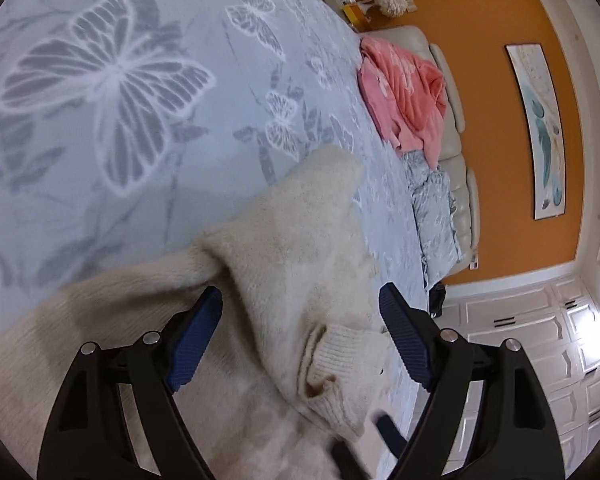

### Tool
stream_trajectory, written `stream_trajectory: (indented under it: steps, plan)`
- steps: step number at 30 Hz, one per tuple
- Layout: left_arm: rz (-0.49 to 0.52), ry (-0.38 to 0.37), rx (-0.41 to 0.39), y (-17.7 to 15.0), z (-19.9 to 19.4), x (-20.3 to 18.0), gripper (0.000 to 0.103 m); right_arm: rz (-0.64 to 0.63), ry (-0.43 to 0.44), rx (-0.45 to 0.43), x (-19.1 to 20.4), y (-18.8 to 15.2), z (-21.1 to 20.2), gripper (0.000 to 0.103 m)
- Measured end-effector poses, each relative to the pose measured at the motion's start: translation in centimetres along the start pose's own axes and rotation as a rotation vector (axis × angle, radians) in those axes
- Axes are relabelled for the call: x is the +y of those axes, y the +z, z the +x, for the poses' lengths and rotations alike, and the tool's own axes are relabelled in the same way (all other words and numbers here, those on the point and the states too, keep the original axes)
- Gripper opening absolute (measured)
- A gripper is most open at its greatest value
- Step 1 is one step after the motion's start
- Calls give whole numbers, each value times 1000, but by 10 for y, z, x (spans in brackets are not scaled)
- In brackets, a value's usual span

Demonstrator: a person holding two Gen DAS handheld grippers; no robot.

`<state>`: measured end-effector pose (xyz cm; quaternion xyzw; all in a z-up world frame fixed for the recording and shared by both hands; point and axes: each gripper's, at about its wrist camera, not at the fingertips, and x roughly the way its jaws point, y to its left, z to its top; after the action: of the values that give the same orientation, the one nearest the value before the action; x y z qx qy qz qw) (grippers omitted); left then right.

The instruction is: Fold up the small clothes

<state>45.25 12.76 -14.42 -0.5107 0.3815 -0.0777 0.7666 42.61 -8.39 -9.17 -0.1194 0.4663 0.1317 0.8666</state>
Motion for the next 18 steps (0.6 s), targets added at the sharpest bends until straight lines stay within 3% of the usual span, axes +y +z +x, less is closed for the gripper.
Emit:
stream_trajectory:
  steps: [2, 3, 4, 5, 9, 11, 14, 17, 18]
  plan:
    - [8, 14, 4, 3, 3, 2, 76, 18, -19, 38, -2, 2, 18, 50]
    - [14, 19, 2, 6, 4, 4, 71, 70, 3, 17, -13, 4, 15, 21]
    - [24, 30, 0, 9, 5, 6, 69, 174, 44, 6, -32, 7, 7, 6]
    - [30, 36, -2, 12, 4, 6, 65, 314, 109, -44, -58, 7, -8, 8]
    - [58, 52, -7, 17, 6, 10, 60, 786, 188, -279, -167, -39, -71, 7]
    - [88, 79, -16, 14, 9, 9, 58, 1015, 189, -268, -220, -91, -65, 7]
    - [112, 114, -23, 8, 13, 3, 56, 1097, 122, -88, -242, -143, -29, 7]
    - [110, 146, -33, 6, 15, 0, 55, 1115, 178, -132, -245, -155, -33, 6]
    - [100, 158, -33, 7, 15, -1, 50, 1110, 181, -137, -244, -151, -35, 6]
